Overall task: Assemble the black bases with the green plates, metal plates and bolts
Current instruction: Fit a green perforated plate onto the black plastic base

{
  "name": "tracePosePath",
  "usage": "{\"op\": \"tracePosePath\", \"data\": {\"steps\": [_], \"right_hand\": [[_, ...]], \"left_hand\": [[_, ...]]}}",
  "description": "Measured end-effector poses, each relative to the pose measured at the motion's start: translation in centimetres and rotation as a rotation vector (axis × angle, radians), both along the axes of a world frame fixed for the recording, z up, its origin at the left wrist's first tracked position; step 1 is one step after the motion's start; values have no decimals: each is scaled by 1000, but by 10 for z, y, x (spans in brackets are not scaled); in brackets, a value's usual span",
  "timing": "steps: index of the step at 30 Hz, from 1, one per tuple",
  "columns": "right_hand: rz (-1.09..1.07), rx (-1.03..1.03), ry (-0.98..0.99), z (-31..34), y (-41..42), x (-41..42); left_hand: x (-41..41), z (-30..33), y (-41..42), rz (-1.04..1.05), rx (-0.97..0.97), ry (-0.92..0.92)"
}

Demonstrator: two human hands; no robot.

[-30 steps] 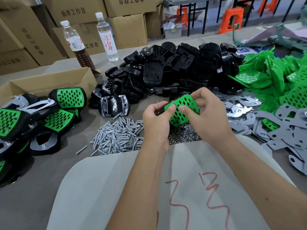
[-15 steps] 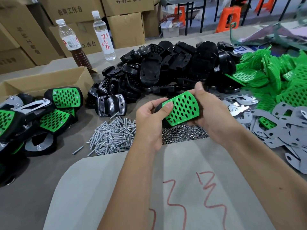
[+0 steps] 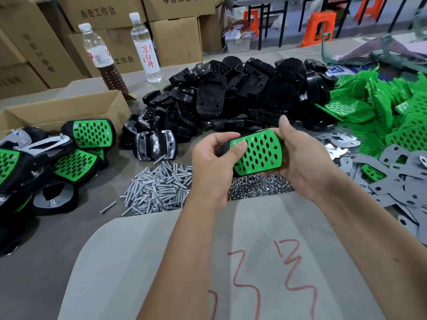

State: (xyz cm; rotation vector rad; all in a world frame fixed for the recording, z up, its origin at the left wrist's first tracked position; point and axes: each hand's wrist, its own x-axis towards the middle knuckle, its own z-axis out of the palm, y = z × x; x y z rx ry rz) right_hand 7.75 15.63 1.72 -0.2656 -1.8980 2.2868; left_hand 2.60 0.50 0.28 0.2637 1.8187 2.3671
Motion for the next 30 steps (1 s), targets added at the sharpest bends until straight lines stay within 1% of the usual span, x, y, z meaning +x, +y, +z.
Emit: {"op": "tracePosePath", "data": {"steps": [3, 4, 7, 9, 11, 13, 18, 23, 27, 30], "right_hand": [[48, 149, 63, -3, -2, 1], [39, 166, 98, -5, -2, 1], [15, 114, 181, -6, -1, 2], [5, 85, 198, -6, 0, 2], [-6, 65, 202, -5, 0, 1], [-20, 59, 196, -5, 1, 0], [-16, 81, 169, -7, 0, -2], [48, 35, 85, -11, 3, -3], [120, 104, 8, -10, 4, -3], [154, 83, 8, -10, 2, -2]], "left_hand": [[-3, -2, 0, 82, -101, 115], [-3, -3, 1, 90, -119, 138], [-2, -4, 2, 64, -92, 123], [-3, -5, 0, 5, -35, 69], [-4, -6, -3, -47, -40, 54], [-4, -7, -5, -101, -71, 49], [-5, -4, -16, -198, -38, -30], [-3, -1, -14, -164, -46, -82], [-1, -1, -10, -102, -15, -79], [-4, 0, -12, -88, -47, -70]]}}
